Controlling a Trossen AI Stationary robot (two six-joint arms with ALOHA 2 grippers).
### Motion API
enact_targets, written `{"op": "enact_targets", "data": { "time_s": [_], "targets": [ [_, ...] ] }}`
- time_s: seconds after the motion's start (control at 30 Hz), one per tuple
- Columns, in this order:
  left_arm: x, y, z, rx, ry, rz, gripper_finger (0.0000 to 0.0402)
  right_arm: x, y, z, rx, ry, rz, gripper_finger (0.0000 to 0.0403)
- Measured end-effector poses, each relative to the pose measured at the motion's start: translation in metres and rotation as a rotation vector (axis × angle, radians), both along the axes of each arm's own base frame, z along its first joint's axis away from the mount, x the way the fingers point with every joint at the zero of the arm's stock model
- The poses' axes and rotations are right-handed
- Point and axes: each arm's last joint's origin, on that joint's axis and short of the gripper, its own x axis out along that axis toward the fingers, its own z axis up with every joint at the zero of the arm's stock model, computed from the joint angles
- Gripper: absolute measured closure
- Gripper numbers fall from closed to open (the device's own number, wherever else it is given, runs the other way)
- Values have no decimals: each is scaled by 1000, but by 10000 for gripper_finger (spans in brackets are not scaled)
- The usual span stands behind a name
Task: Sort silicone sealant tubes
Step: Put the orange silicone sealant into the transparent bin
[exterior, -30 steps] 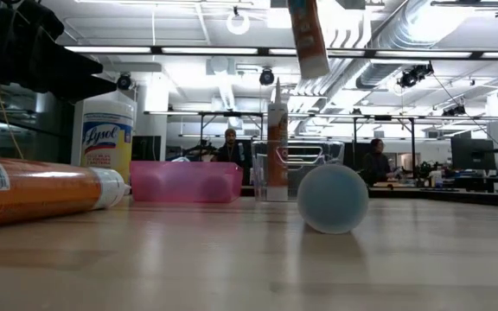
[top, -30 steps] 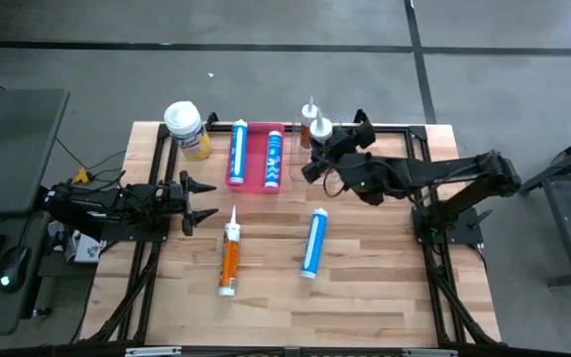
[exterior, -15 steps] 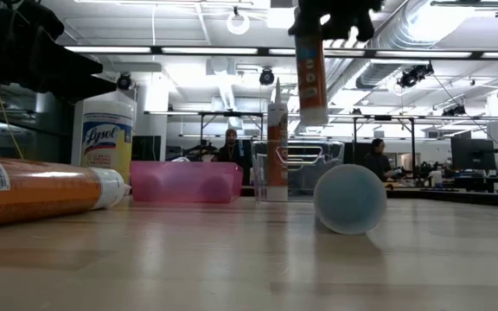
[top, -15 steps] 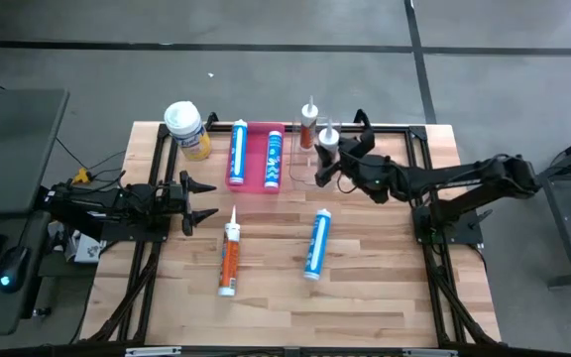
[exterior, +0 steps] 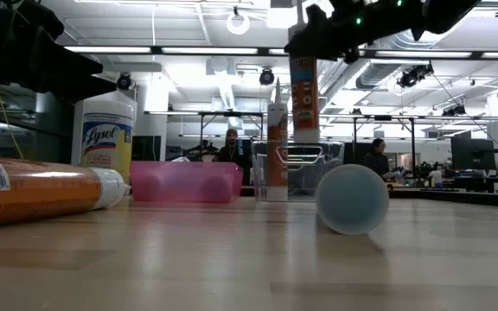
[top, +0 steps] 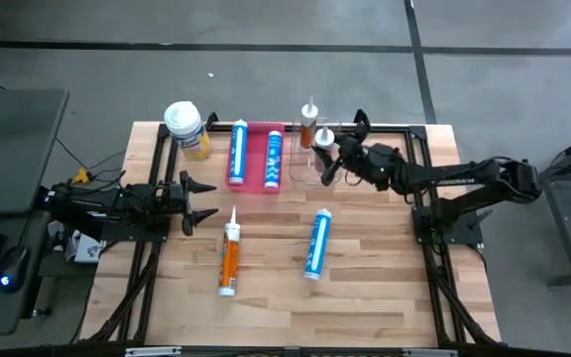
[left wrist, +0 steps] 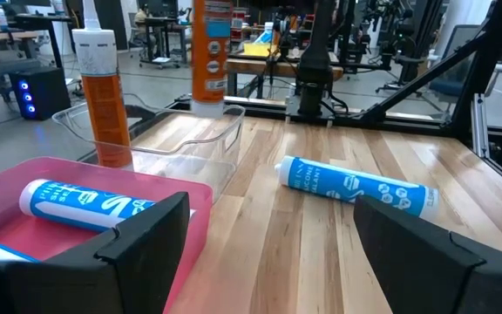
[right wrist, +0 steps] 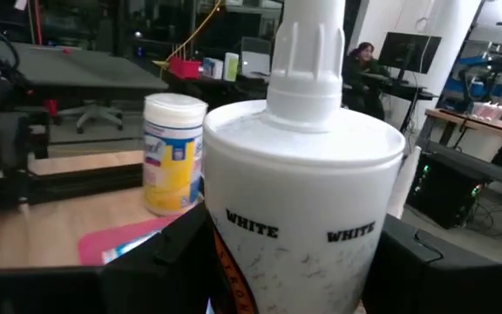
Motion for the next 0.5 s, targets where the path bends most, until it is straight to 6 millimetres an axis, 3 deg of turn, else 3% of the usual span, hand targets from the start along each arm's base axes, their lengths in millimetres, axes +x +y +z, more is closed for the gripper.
{"op": "enact_targets", "data": {
  "time_s": [0.5],
  "targets": [
    [0, 0, 0, 0, 0, 0, 82, -29, -73, -3, -2, 48, 99, 196]
  ]
}}
